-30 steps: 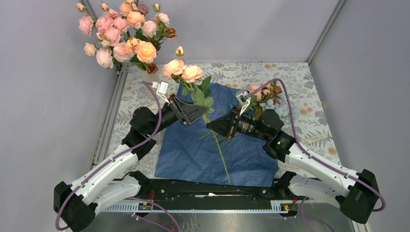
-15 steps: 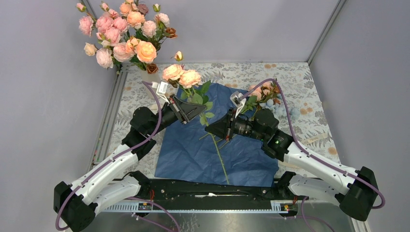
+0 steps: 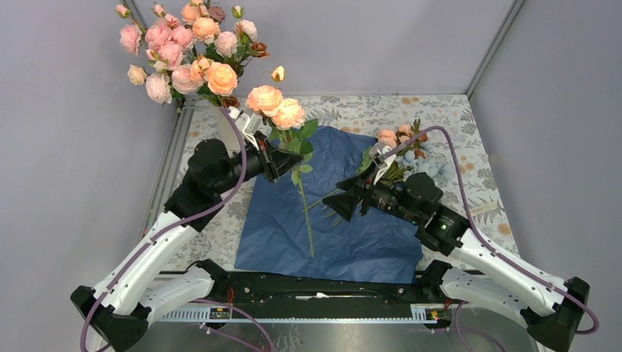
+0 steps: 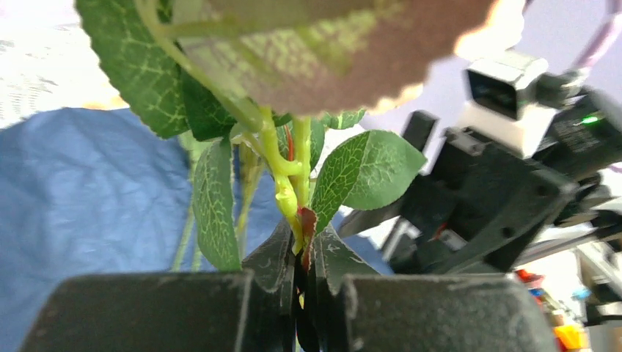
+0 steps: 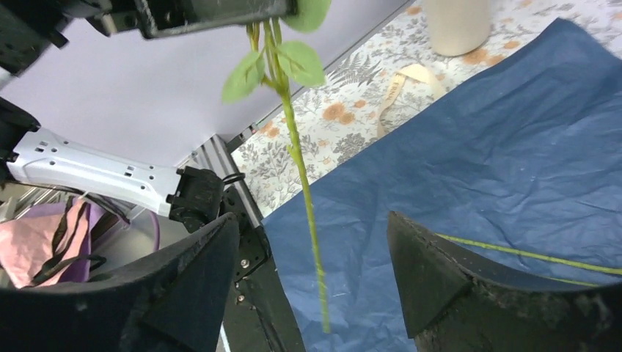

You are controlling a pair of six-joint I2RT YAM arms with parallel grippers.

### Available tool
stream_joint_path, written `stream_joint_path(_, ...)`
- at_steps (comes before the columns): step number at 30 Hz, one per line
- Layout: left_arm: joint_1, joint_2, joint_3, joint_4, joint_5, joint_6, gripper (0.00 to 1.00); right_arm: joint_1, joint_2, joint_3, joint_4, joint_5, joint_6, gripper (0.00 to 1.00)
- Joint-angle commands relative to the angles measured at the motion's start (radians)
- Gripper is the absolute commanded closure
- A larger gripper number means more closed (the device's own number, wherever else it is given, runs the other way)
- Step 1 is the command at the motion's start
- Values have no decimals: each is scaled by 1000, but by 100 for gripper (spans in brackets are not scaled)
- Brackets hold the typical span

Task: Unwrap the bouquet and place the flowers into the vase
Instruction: Pick up the fake flower from the wrapping paper, then insert the fake flower into the vase.

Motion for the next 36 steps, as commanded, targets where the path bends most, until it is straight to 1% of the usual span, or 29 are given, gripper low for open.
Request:
stream_joint_path(1,68,42,167,-279,22,335,100,1,-79,44,-100,116,-85,16)
stream_joint_path(2,87,48,181,-306,21,384,100,1,-94,42,-116,140,-98,14)
stream_joint_path(5,149,58,201,-323,23,457,100,0,-126,43,-173,232,-132,8)
stream_joint_path(7,207,71,215,-318,36,491,100,-1,-140,58,-233,308,-162,5)
stream_joint_path(9,252,95,239,-316,30,537,100,0,-149,80,-279,353,-187,4)
stream_joint_path(13,290,110,290,-297,-61,652,100,-1,-181,118,-345,418,-214,2)
stream_joint_path(17,327,104,317,-243,-135,710,100,0,-225,126,-370,482,-220,0)
stream_joint_path(21,409,109,350,-170,-140,693,100,0,-260,115,-370,529,-235,0)
stream_joint_path(23,447,95,346,-103,-137,666,100,0,-265,119,-376,546,-255,0)
stream_joint_path(28,561,66,339,85,-134,558,100,0,-263,155,-413,588,-312,0)
stream_joint_path(32,635,62,338,208,-171,448,100,0,-273,168,-415,602,-331,0)
stream_joint_path(36,687,58,316,358,-219,376,100,0,-284,171,-415,610,-325,0)
